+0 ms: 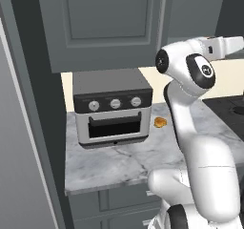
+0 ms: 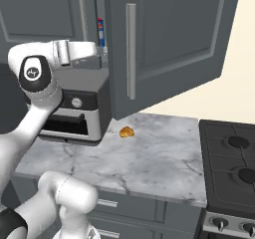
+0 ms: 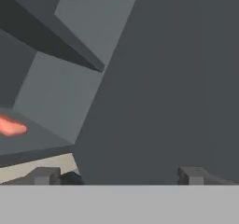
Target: Pick the sponge and bar soap from the cabinet and place them on the counter.
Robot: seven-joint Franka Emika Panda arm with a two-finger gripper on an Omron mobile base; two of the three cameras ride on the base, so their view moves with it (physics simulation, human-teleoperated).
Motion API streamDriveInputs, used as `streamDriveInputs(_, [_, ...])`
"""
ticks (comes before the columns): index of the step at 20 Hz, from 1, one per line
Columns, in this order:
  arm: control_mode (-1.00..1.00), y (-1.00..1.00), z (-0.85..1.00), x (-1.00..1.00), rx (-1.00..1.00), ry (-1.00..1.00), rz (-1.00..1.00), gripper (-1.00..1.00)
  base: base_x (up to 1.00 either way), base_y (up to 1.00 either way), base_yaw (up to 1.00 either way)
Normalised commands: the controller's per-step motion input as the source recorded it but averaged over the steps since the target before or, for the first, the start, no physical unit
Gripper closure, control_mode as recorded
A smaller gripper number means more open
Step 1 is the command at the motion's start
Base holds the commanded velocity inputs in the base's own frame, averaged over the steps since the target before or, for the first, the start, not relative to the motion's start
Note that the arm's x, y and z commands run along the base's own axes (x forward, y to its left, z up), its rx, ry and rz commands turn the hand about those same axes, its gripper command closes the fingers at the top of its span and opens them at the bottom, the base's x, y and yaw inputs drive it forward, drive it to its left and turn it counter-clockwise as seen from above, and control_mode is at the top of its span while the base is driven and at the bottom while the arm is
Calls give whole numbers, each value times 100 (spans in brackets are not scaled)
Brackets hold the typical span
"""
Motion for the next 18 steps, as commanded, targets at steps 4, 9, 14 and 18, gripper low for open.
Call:
streamDriveInputs(4, [-100, -24, 0, 35, 2, 3, -22, -100, 0, 0, 0])
streamDriveInputs(9, [-100, -25, 0, 23, 1, 1, -24, -100, 0, 0, 0])
streamDriveInputs(14, [-100, -31, 0, 21, 2, 3, -23, -100, 0, 0, 0])
streamDriveInputs(18, [-100, -38, 0, 7, 2, 2, -21, -100, 0, 0, 0])
